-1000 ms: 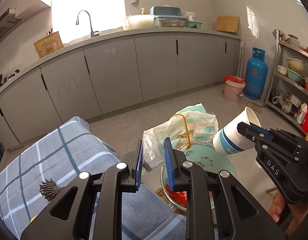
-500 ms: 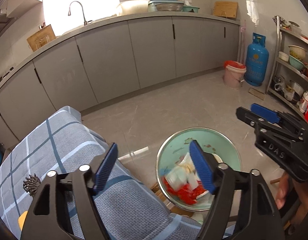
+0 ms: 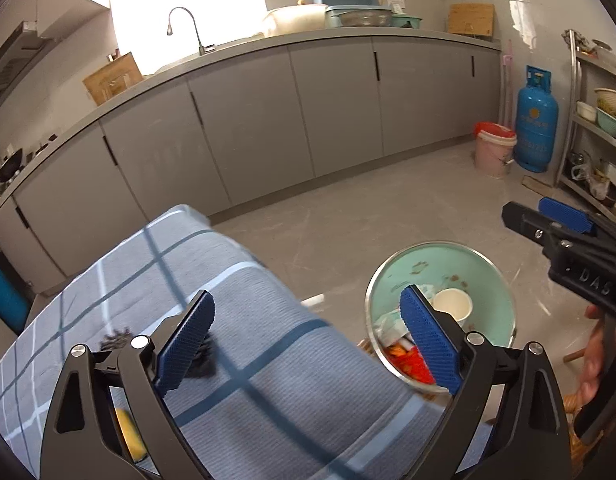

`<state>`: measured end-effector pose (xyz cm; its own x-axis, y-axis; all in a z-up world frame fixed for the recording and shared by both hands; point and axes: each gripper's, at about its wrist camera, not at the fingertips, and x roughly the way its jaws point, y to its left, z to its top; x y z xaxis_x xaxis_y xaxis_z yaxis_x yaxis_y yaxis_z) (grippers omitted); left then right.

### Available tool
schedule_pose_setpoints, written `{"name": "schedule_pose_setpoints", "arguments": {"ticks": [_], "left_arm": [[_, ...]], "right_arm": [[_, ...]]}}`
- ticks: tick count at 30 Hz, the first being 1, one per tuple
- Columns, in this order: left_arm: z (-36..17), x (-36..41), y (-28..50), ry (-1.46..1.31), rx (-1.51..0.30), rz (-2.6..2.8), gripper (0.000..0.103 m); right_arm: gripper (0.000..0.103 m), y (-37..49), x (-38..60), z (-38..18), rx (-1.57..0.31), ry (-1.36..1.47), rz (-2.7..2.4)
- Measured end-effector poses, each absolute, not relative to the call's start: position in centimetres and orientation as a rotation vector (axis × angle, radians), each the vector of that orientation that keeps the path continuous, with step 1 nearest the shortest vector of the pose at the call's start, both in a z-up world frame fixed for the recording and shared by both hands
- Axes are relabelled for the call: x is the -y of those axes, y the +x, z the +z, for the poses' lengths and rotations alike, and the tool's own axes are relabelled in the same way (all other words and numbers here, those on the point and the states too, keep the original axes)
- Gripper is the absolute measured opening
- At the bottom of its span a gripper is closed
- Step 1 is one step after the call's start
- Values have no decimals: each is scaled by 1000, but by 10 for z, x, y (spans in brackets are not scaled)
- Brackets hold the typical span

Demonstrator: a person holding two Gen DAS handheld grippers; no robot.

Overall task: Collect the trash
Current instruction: 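Move both grippers back over the table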

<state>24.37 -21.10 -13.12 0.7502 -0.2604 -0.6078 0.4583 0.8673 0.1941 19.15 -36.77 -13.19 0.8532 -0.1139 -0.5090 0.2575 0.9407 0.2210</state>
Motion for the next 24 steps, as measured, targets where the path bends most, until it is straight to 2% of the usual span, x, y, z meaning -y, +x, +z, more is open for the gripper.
{"name": "schedule_pose_setpoints", "arguments": {"ticks": [16,24], "left_arm": [[-129,108,239,278,-648,-203,93],[-138,64,231,261,-668,-99,97]], "right_arm": [[80,198,276,-121,-530,256,-49],[82,193,239,-118,-539,236,11]]}}
